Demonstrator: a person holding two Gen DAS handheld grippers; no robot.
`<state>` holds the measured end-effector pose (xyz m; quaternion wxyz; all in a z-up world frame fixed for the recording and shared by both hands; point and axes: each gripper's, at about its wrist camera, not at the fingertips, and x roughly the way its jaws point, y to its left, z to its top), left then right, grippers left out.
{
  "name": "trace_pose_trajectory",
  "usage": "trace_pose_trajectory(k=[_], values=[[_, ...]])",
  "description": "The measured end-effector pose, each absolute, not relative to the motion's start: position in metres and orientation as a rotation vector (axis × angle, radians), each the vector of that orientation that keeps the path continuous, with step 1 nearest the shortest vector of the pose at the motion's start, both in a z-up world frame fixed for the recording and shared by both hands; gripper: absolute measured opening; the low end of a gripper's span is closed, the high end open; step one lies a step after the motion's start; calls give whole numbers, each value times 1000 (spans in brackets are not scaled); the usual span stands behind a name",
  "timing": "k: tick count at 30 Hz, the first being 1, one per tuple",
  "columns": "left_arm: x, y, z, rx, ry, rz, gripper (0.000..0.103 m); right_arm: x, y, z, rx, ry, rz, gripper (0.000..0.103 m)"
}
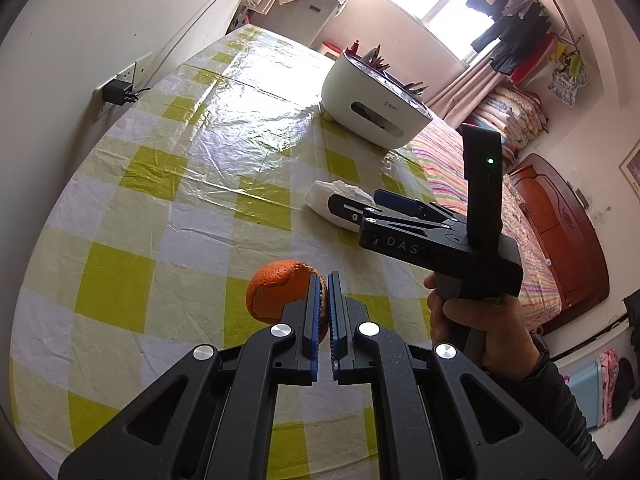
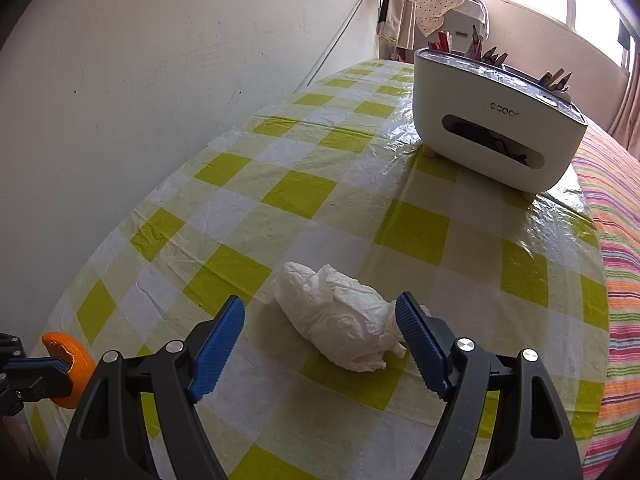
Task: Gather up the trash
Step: 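Grasp the white tissue with right tool while left tool holds the orange, then carry the tissue over the basket with right tool while left tool carries orange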
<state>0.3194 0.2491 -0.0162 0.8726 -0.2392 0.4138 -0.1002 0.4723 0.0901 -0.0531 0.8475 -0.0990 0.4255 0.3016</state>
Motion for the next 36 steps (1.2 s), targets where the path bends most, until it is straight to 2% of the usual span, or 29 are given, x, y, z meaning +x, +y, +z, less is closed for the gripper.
trace_pose_trajectory(k=[2, 4, 7, 25, 36], values=[[319, 247, -14, -495, 861, -213, 4, 475, 94, -61, -247, 914, 596, 71], [317, 244, -11, -491, 854, -214, 4, 475, 93, -67, -245, 940, 598, 40], [315, 240, -7, -480, 845, -215, 4, 467, 83, -67, -214, 925, 595, 32], [285, 150, 18, -330, 783, -309, 4, 311, -73, -42, 99, 772, 450, 29], [261, 63, 32, -189, 722, -381, 4, 242, -150, -26, 106, 623, 201, 30]])
